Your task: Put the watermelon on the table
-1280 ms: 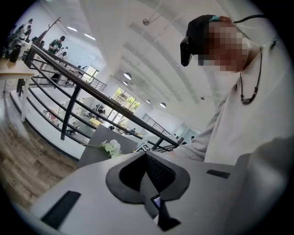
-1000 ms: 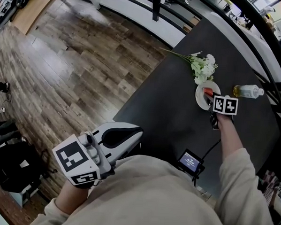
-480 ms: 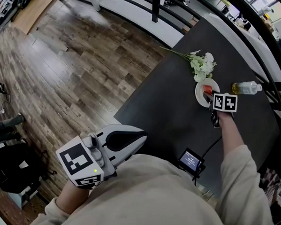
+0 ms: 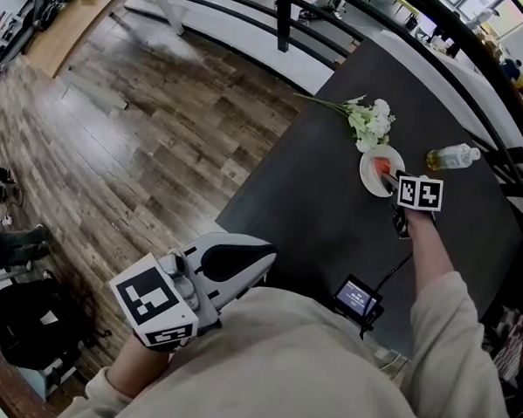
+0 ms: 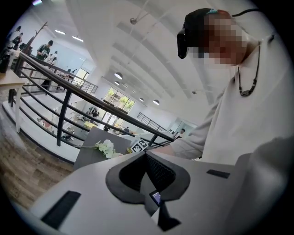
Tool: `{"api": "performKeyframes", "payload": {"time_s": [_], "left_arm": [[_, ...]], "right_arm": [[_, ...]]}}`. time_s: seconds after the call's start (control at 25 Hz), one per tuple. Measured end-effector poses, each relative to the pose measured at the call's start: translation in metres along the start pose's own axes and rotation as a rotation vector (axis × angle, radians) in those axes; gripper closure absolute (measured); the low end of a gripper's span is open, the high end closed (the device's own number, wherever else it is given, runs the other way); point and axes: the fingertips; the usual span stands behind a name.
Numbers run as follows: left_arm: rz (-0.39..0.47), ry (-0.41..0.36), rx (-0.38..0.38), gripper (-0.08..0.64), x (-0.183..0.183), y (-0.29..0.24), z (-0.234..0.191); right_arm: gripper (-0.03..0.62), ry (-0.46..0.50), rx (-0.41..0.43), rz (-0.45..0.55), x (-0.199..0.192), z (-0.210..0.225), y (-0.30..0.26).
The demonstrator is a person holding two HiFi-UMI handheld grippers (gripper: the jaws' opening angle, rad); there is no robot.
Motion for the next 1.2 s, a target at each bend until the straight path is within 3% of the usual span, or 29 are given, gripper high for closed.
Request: {"api": "performKeyframes", "payload": {"time_s": [0.52,0.56,0.68,0.76,0.92,1.2], "left_arm": [[-0.041,-0.079,-0.089,0.557,0.012,-0.010,0.026],[-0.040,-0.086,-0.099,0.557,0.015,-0.012,0.027],[-0.014,-0.088,-0.135,0.557,0.028,-0.017,0.032],[0.003,-0.079,-0.164,0.558,0.034,-0.022,0.034],[-0.005,-0.104,-0.219,0.558,0.045,-0.036,0.038],[-0.013,-0.161,-0.357,0.557,0.069,-0.069,0.053]], "right_arm": [[0.391,-0.107,0.012,0.141,0.002,0.013,0.063],[0.401,-0.108,-0.002,0.159,0.002,0.018,0.072],[0.509,-0.127,-0.018,0.229,0.003,0.031,0.108],[0.557,-0.174,0.026,0.284,0.003,0.031,0.140],[0.575,-0.265,0.142,0.426,0.004,0.012,0.220],[0.577,-0.263,0.257,0.672,0.008,-0.037,0.352]]}}
Point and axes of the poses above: the fingertips, and each gripper's own axes: y backward along the fingers, z to its right, x out of its top, and after that the axes turned 13 degrees about -x, right-handed
